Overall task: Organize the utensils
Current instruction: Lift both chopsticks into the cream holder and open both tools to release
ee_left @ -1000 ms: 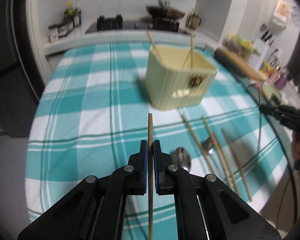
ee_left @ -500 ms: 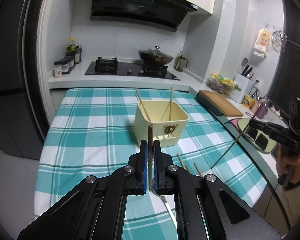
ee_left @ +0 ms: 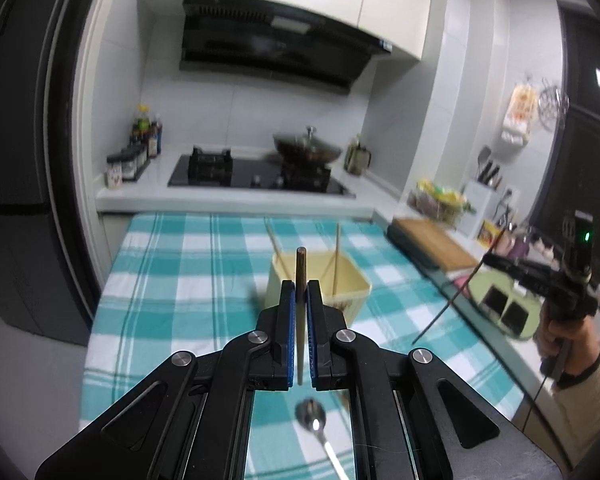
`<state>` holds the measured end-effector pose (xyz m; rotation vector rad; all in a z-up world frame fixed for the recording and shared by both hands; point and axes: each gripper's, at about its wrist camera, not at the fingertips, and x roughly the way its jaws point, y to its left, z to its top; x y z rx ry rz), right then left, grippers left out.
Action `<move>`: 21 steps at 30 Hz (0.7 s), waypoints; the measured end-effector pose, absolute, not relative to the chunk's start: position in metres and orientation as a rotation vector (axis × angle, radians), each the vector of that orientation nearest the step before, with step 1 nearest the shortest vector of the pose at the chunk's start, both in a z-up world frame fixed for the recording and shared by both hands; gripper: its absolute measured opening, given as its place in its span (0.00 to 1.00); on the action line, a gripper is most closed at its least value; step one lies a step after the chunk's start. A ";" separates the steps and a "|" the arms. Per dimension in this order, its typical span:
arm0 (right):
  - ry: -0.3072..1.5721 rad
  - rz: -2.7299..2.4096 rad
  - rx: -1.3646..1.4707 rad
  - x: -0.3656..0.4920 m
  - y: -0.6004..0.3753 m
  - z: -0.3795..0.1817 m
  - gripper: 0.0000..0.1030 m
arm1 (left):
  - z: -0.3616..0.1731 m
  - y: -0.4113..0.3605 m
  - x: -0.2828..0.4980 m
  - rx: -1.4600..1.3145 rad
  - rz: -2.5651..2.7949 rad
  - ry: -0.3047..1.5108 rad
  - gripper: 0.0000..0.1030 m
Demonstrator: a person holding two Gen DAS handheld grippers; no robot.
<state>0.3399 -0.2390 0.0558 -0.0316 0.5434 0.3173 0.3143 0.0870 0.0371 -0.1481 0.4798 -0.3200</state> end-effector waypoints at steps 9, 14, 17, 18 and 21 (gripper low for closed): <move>0.414 0.344 -0.009 0.393 -0.213 0.099 0.06 | 0.077 0.070 0.387 -0.258 -0.254 0.329 0.03; 0.371 0.337 -0.034 0.435 -0.185 0.084 0.06 | 0.044 0.047 0.450 -0.242 -0.214 0.440 0.04; 0.459 0.356 -0.048 0.468 -0.171 0.060 0.06 | 0.016 0.034 0.481 -0.229 -0.217 0.549 0.03; 0.500 0.372 -0.045 0.479 -0.168 0.052 0.06 | 0.004 0.029 0.494 -0.213 -0.213 0.604 0.04; 0.663 0.404 -0.052 0.516 -0.155 0.020 0.06 | -0.025 0.014 0.522 -0.183 -0.224 0.751 0.04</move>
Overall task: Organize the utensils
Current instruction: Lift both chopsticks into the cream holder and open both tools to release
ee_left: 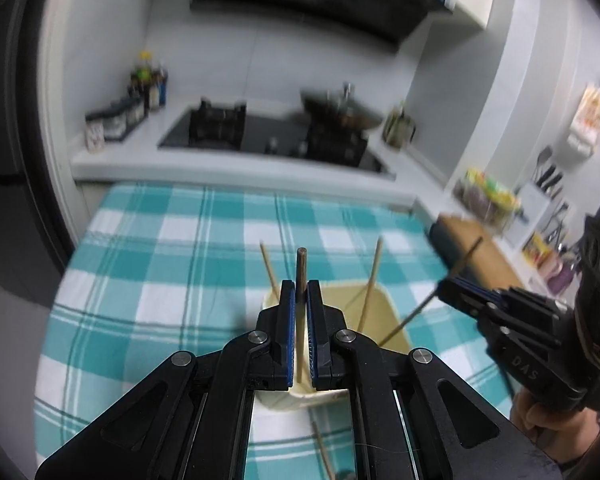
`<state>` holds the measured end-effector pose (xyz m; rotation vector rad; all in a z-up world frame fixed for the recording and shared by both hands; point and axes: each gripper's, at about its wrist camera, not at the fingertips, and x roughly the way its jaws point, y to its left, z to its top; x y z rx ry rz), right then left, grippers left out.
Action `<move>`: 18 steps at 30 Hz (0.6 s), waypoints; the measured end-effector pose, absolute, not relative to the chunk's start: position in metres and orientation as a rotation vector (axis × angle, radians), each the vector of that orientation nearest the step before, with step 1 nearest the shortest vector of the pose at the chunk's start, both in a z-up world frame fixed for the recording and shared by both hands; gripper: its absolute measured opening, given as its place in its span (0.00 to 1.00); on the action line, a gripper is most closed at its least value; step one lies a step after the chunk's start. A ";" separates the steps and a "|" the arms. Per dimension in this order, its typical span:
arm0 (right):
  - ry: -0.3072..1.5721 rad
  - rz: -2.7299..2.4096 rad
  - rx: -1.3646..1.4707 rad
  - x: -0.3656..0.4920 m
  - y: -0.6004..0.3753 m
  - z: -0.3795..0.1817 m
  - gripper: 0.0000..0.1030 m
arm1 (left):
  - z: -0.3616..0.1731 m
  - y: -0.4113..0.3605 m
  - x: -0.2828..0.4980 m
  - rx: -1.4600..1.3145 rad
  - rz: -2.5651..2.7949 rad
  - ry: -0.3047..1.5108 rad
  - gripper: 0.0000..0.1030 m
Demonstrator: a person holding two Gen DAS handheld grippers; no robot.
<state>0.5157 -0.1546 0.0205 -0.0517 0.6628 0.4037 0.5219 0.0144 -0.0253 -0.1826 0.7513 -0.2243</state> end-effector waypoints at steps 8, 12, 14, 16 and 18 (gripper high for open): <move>0.816 0.427 0.004 0.563 -0.142 -0.028 0.09 | -0.062 -0.013 0.552 -0.156 -0.249 0.875 0.09; 0.785 0.412 0.092 0.563 -0.154 -0.025 0.44 | -0.052 -0.004 0.544 -0.222 -0.258 0.838 0.46; 0.752 0.415 0.111 0.554 -0.161 -0.017 0.44 | -0.044 0.004 0.530 -0.216 -0.269 0.816 0.51; 0.718 0.422 0.086 0.534 -0.169 -0.006 0.44 | -0.041 0.014 0.508 -0.193 -0.277 0.802 0.58; 0.692 0.421 0.028 0.510 -0.178 0.001 0.45 | -0.043 0.027 0.480 -0.166 -0.277 0.798 0.68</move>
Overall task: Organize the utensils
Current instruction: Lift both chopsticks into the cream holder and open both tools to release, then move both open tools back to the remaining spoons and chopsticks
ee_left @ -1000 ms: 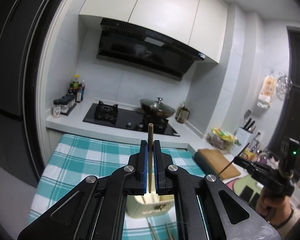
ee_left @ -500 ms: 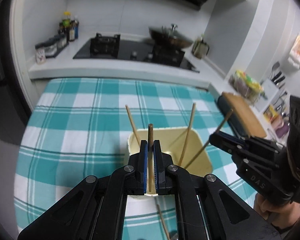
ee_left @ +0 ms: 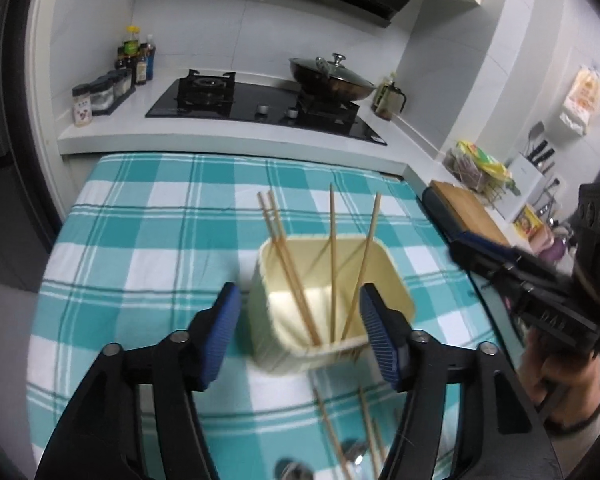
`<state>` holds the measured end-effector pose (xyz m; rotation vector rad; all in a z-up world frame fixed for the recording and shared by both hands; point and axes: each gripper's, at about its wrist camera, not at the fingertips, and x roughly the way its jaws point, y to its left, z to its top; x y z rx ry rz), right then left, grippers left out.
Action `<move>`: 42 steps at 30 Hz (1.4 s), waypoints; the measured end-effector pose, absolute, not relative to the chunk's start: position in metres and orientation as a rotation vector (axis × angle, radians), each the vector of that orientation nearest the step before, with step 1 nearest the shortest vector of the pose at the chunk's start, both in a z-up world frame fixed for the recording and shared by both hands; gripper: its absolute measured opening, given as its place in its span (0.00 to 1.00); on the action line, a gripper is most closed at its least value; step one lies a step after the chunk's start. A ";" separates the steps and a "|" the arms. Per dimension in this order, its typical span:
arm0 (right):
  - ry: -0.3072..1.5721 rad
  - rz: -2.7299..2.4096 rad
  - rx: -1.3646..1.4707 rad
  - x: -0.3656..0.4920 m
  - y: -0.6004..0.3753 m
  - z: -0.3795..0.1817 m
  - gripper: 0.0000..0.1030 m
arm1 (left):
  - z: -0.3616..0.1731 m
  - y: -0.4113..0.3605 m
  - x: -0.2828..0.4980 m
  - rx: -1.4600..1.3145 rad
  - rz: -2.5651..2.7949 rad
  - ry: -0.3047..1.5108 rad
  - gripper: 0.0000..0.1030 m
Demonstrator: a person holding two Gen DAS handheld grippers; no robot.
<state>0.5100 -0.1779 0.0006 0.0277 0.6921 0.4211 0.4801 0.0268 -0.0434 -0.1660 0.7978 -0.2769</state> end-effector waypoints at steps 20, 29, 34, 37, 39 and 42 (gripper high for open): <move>0.804 0.087 0.101 0.277 -0.276 -0.158 0.52 | -0.214 0.077 0.285 -0.178 -0.035 0.865 0.77; 0.803 0.042 0.056 0.273 -0.268 -0.187 0.52 | -0.233 0.065 0.282 -0.104 -0.016 0.858 0.77; 0.785 0.033 0.028 0.272 -0.264 -0.186 0.52 | -0.236 0.063 0.284 -0.094 -0.017 0.863 0.77; 0.775 0.015 0.026 0.270 -0.264 -0.186 0.52 | -0.237 0.063 0.284 -0.097 -0.013 0.871 0.77; 0.764 -0.005 0.024 0.268 -0.264 -0.185 0.52 | -0.237 0.064 0.284 -0.101 -0.008 0.867 0.77; 0.752 -0.025 0.014 0.265 -0.264 -0.184 0.52 | -0.237 0.064 0.283 -0.105 -0.005 0.868 0.77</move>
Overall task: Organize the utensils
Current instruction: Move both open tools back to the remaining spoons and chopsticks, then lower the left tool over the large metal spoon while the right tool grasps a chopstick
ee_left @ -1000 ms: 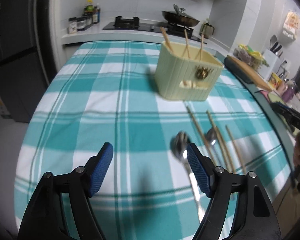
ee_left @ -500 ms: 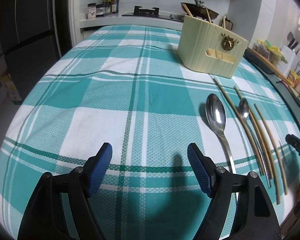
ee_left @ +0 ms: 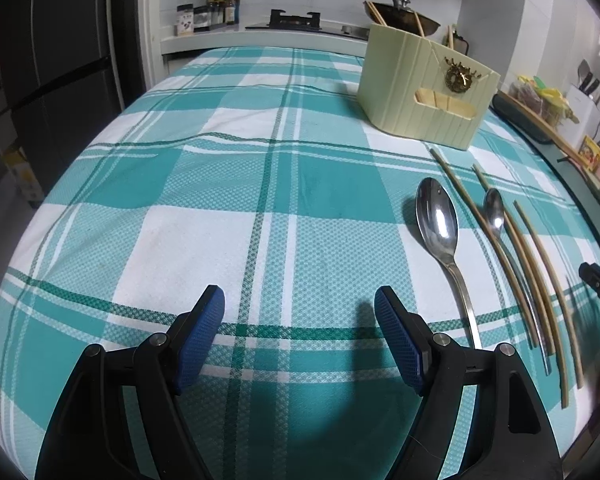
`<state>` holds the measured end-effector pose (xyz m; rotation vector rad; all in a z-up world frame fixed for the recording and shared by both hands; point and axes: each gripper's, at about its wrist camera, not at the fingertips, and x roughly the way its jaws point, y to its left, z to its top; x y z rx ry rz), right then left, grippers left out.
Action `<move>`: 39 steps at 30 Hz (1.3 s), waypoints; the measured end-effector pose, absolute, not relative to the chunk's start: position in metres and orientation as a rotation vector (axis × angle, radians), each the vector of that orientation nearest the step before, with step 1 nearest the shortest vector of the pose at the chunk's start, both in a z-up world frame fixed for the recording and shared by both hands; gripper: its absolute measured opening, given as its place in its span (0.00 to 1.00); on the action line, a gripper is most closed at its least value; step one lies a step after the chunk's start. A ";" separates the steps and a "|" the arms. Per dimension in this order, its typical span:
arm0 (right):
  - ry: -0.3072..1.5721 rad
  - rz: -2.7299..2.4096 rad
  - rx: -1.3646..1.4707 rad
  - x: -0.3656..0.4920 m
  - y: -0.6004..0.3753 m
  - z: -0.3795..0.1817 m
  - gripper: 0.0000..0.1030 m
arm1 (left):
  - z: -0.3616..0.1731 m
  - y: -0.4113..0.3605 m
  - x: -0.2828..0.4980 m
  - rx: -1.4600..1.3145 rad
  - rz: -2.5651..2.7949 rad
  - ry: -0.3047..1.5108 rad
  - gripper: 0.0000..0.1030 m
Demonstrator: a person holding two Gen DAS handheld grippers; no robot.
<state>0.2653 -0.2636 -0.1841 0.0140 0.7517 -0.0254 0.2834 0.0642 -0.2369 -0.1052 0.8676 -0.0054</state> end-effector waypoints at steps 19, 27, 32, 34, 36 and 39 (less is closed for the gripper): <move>0.738 -0.081 -0.050 0.265 -0.257 -0.184 0.52 | -0.232 0.061 0.280 -0.099 -0.007 0.837 0.79; 0.745 -0.080 -0.058 0.265 -0.255 -0.185 0.52 | -0.222 0.012 0.278 -0.059 -0.135 0.833 0.83; 0.744 -0.080 -0.057 0.265 -0.256 -0.185 0.52 | -0.228 -0.020 0.282 0.065 -0.126 0.854 0.83; 0.744 -0.080 -0.057 0.265 -0.256 -0.185 0.52 | -0.234 -0.029 0.285 0.129 -0.099 0.876 0.83; 0.744 -0.079 -0.057 0.265 -0.256 -0.185 0.52 | -0.236 -0.030 0.286 0.144 -0.084 0.885 0.84; 0.745 -0.076 -0.054 0.265 -0.256 -0.185 0.52 | -0.237 -0.024 0.288 0.128 -0.072 0.900 0.88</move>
